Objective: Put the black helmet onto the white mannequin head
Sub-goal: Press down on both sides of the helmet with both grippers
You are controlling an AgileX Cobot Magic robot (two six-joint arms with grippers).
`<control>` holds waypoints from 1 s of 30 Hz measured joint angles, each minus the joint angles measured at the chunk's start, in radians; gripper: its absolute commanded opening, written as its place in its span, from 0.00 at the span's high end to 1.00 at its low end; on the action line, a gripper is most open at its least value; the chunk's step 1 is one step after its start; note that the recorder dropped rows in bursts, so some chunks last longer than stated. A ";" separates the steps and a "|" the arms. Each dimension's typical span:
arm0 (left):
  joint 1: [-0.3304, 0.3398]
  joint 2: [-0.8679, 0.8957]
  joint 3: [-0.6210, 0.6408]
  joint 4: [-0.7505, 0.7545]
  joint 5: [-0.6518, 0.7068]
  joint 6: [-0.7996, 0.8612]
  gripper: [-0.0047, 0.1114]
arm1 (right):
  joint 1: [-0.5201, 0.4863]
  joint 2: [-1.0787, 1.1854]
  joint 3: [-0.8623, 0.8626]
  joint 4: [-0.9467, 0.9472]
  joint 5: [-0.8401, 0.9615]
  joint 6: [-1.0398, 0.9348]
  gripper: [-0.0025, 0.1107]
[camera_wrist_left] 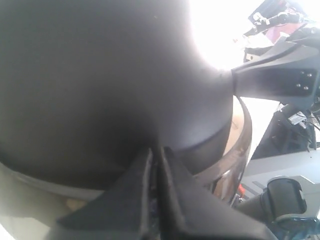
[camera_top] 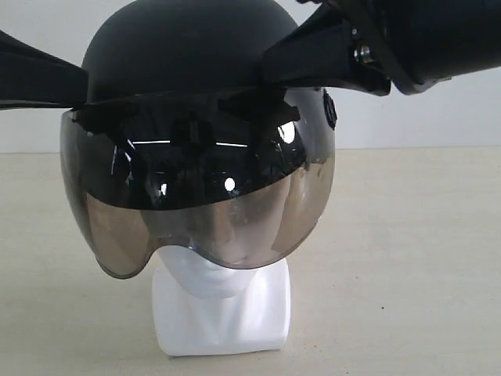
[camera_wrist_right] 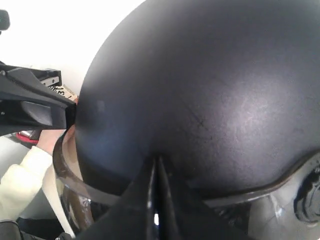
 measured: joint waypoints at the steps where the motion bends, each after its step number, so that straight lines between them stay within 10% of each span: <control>1: 0.000 0.000 0.000 0.002 0.004 0.000 0.92 | 0.000 -0.002 0.003 0.000 0.000 0.002 0.98; 30: 0.000 -0.002 0.058 0.027 0.035 -0.002 0.92 | 0.002 -0.025 0.087 -0.010 -0.013 0.025 0.98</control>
